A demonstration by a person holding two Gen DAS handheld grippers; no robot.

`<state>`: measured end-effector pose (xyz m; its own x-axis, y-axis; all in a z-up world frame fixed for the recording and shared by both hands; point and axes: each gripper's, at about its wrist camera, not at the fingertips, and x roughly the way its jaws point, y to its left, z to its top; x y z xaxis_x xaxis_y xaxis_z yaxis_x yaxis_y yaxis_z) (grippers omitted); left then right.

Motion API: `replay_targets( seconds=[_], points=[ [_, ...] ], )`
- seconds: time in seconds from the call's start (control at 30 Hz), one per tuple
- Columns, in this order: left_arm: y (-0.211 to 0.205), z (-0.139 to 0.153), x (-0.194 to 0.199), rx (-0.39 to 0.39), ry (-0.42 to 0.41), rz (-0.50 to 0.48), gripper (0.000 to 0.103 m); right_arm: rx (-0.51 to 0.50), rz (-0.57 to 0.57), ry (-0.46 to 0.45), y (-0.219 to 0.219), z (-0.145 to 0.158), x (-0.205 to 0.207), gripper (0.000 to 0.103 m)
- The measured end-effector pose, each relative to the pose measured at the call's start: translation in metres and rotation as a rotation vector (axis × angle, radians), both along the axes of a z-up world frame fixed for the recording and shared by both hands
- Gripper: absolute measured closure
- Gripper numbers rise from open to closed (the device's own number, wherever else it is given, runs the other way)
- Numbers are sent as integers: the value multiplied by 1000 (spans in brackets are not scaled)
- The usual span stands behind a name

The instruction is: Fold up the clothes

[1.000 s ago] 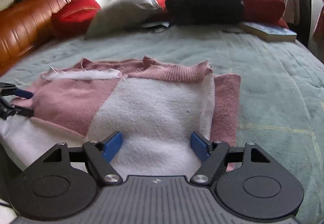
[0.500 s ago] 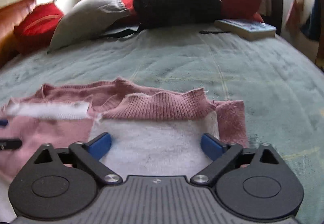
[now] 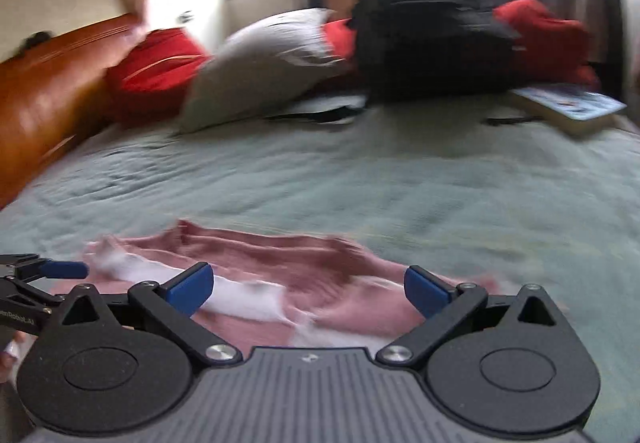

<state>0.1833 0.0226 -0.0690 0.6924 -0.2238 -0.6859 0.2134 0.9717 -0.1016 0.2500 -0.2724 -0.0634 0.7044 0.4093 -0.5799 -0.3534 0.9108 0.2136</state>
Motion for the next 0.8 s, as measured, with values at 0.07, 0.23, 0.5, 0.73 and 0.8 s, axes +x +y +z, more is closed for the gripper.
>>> replay_targets(
  seconds=[0.07, 0.23, 0.5, 0.73, 0.8],
  points=[
    [6, 2, -1, 25, -12, 15, 1, 8, 36, 45, 12, -8, 20, 0],
    [23, 2, 1, 10, -18, 28, 1, -45, 8, 168, 32, -41, 65, 0],
    [30, -6, 5, -62, 11, 20, 1, -104, -15, 148, 41, -31, 58, 0],
    [17, 14, 5, -113, 13, -79, 1, -150, -100, 11, 22, -2, -27, 0],
    [13, 19, 5, -127, 13, -108, 1, -144, -145, 0, 10, -3, -46, 0]
  ],
)
